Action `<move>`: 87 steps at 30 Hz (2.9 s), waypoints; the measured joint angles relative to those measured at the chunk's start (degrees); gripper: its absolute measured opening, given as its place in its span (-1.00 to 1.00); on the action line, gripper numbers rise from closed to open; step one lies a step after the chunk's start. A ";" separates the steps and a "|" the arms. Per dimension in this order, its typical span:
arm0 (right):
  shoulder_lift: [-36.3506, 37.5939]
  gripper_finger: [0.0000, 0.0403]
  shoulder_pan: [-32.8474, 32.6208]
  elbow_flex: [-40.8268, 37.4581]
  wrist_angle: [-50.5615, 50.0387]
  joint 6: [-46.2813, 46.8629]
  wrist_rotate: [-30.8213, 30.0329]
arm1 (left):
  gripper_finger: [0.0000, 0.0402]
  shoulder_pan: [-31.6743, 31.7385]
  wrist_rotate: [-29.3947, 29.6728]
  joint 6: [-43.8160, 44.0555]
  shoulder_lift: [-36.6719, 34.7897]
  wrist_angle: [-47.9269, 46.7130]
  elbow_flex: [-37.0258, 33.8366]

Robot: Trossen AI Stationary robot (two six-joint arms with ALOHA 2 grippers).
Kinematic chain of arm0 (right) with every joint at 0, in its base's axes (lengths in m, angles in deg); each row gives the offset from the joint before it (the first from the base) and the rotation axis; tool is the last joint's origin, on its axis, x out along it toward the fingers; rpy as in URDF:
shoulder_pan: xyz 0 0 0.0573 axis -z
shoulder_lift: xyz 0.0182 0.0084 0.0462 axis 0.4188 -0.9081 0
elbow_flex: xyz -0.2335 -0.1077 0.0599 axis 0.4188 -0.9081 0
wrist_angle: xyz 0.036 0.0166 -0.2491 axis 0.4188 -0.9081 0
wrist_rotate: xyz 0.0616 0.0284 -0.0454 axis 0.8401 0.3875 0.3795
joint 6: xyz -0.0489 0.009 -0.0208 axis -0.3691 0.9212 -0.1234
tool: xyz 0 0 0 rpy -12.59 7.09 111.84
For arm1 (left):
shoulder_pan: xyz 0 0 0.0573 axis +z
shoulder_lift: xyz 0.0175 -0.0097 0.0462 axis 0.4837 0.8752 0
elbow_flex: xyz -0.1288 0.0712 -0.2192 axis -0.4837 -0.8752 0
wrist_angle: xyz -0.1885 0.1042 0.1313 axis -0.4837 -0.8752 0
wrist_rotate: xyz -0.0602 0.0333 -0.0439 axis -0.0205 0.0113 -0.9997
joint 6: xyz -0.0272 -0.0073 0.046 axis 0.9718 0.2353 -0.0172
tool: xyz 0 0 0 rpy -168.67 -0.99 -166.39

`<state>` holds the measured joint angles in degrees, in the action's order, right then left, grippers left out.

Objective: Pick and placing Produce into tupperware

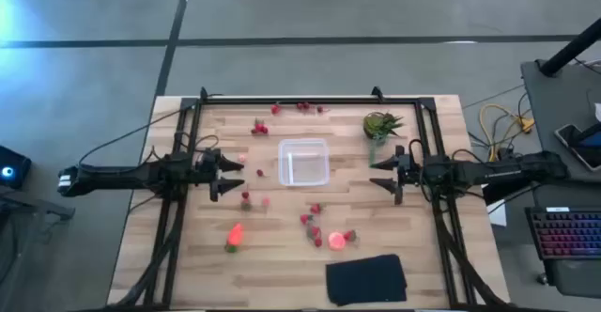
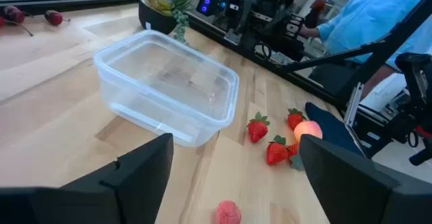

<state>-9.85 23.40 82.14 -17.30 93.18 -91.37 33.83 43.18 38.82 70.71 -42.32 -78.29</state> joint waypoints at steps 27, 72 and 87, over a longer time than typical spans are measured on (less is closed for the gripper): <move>0.01 0.13 0.01 0.00 0.00 0.00 0.01 | 0.53 -0.01 0.00 0.00 0.00 0.01 0.00; 0.00 0.13 0.00 0.00 0.02 0.55 0.00 | 0.53 0.01 0.00 0.00 0.00 0.01 0.02; -0.05 0.13 0.02 0.00 20.59 36.24 -9.31 | 0.53 0.01 0.00 0.00 0.00 0.00 0.02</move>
<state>-9.90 23.41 82.14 3.29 129.42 -100.68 33.84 43.18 38.82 70.71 -42.32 -78.27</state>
